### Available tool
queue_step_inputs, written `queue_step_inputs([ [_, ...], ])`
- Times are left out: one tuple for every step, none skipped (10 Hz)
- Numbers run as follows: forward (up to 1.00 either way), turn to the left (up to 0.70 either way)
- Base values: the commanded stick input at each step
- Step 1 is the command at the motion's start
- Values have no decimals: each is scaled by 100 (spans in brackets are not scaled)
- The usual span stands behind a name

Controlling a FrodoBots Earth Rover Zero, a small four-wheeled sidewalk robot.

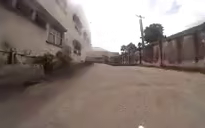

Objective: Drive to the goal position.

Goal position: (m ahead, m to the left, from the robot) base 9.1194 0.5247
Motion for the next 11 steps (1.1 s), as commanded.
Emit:
queue_step_inputs([
  [100, 0],
  [100, 0],
  [100, 0],
  [100, 0],
  [100, 0],
  [100, 0],
  [100, 0],
  [100, 0],
  [100, 0],
  [100, 0],
  [100, 0],
])
